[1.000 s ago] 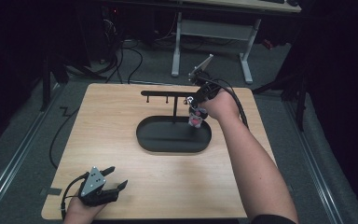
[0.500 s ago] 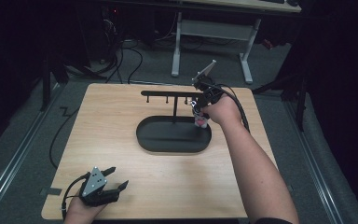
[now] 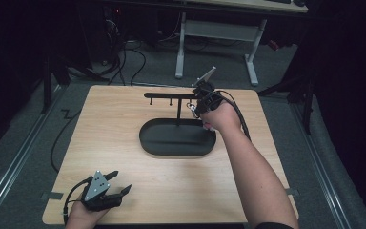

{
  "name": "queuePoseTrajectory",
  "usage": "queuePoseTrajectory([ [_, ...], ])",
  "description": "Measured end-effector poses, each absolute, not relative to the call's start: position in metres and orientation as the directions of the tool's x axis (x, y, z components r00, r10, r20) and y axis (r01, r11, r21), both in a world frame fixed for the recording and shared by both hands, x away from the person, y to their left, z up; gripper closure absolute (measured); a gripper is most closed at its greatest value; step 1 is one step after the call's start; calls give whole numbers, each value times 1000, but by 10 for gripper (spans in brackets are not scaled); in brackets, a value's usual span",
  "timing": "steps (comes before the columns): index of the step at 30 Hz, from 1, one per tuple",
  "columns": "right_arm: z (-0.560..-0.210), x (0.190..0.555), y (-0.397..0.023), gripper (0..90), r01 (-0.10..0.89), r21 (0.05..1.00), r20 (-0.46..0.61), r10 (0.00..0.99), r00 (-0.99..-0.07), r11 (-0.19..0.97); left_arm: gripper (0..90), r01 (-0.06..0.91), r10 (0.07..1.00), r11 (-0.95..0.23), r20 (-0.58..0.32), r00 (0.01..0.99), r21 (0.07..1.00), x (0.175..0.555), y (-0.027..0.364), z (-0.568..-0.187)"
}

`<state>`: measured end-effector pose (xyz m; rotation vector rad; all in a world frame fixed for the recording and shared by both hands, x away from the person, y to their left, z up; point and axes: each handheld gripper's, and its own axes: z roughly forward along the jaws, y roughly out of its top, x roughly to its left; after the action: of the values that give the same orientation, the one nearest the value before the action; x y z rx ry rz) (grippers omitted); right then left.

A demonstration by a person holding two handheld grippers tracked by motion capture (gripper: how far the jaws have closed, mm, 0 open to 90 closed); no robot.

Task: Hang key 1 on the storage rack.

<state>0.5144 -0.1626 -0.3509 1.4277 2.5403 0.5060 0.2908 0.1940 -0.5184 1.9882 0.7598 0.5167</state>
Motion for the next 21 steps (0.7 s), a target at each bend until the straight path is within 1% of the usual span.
queuePoseTrajectory([
  [3,-353,516,-162,837,787,383,4,851,-525,484,311,306,690,-390,55,722,868,291,194,-518],
  [6,-356,515,-160,807,793,372,-15,857,-516,483,311,307,691,-388,53,721,869,291,194,-519],
  [8,-357,515,-160,793,784,380,-15,851,-525,491,311,307,690,-389,53,722,869,291,194,-519],
  [18,-356,509,-161,784,780,388,-4,847,-531,491,311,306,687,-395,57,724,866,291,193,-519],
  [21,-357,505,-162,765,778,387,-7,845,-535,495,309,308,688,-392,54,724,867,292,193,-519],
])
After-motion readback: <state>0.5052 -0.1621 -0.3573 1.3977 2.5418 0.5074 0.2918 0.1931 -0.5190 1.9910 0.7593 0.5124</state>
